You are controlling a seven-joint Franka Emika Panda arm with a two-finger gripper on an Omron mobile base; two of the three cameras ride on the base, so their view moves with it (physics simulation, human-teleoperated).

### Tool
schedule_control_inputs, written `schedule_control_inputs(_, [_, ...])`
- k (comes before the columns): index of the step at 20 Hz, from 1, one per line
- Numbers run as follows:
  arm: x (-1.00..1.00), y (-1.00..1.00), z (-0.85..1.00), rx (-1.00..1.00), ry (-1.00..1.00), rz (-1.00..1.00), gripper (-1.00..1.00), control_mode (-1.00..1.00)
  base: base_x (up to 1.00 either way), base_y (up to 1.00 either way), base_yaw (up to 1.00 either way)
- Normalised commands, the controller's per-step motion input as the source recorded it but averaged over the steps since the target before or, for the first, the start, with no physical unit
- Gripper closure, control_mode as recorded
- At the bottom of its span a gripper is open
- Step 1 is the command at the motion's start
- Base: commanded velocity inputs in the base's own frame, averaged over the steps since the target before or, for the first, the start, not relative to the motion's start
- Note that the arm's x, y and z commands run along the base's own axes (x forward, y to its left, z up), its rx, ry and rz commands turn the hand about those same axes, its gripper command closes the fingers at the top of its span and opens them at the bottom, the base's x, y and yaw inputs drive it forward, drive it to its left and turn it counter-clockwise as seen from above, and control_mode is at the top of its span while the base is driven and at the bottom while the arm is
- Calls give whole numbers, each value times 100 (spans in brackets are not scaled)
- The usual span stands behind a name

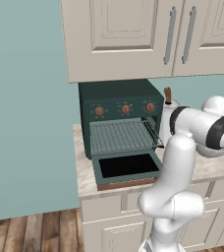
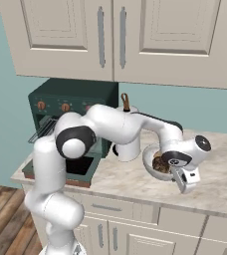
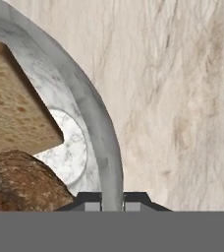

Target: Pick up the heated bread from the toaster oven and place it in the bowl. Then move the bread bowl to the dining counter.

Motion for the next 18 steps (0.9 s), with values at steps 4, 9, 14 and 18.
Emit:
schedule_control_inputs(4, [-38, 18, 4, 0, -3, 2, 100, -100, 0, 0, 0])
schedule_control_inputs(9, [-71, 38, 39, 0, -19, 2, 100, -100, 0, 0, 0])
schedule_control_inputs(14, [-70, 48, 59, 0, -14, 0, 100, -100, 0, 0, 0])
schedule_control_inputs(18, [-57, 55, 61, 0, -1, 0, 100, -100, 0, 0, 0])
